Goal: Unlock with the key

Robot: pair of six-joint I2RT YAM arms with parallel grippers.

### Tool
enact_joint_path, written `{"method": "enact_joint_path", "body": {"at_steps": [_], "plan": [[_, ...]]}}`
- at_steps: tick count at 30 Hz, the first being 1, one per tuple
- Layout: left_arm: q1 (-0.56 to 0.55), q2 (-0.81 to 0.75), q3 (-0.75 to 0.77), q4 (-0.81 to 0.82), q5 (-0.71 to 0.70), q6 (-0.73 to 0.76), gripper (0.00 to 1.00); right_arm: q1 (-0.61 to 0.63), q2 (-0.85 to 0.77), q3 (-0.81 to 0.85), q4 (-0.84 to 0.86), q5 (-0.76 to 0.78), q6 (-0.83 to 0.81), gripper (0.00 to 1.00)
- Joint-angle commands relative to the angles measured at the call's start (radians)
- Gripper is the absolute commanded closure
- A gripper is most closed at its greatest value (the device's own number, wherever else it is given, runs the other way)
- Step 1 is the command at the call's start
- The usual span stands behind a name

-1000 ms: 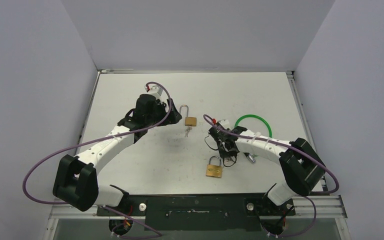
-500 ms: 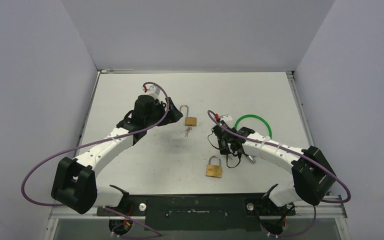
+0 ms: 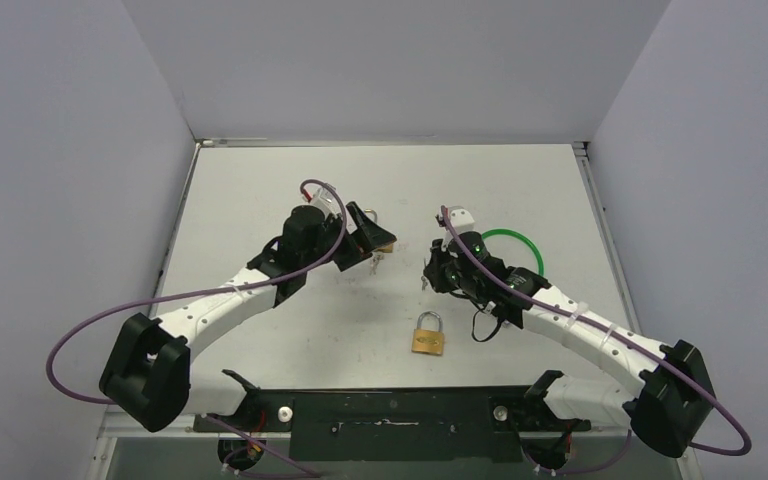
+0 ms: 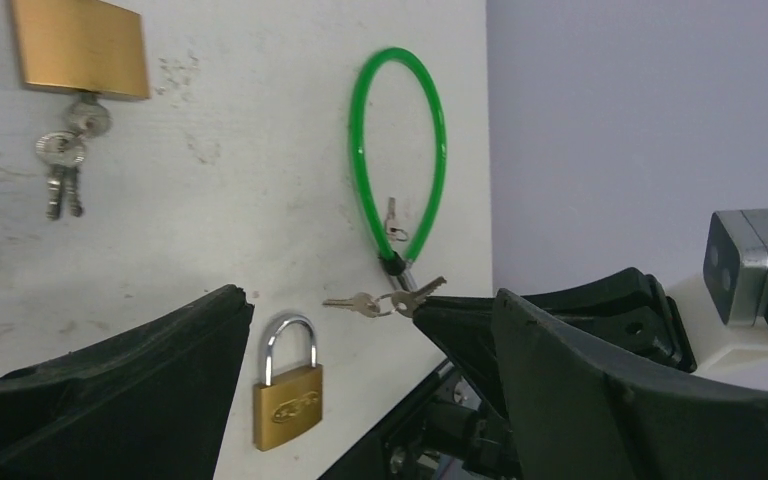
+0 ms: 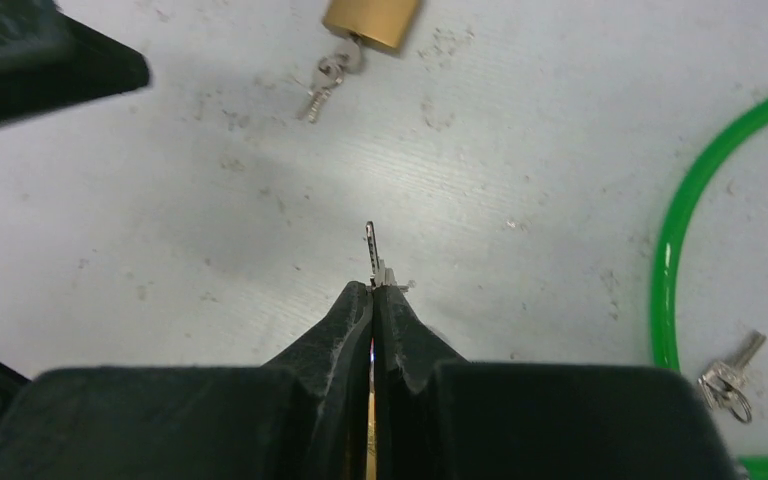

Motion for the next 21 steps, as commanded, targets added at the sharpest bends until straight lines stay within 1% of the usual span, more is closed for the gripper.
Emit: {"method": "enact_joint_path", "body": {"at_steps": [1,6,10,15,17,21], "plan": [[-0.054,0.018,0.029,0.144,0.031,-0.104,0.12,0.005,-0.028,0.004,0.170,-0.098,-0.053,1.00],[-0.090,0.065,0.052,0.156,0.041,-0.085,0.10,0.007,0.001,0.035,0.203,-0.149,-0.082,1.00],[-0.111,0.080,0.057,0.171,0.039,-0.073,0.13,0.007,0.016,0.053,0.210,-0.164,-0.089,1.00],[-0.118,0.105,0.068,0.187,0.043,-0.067,0.24,0.007,0.038,0.076,0.208,-0.181,-0.087,1.00],[-0.124,0.119,0.077,0.198,0.059,-0.069,0.27,0.009,0.045,0.082,0.208,-0.183,-0.086,1.00],[-0.134,0.145,0.101,0.158,0.053,-0.068,0.37,0.011,0.057,0.093,0.205,-0.184,-0.087,1.00]]}}
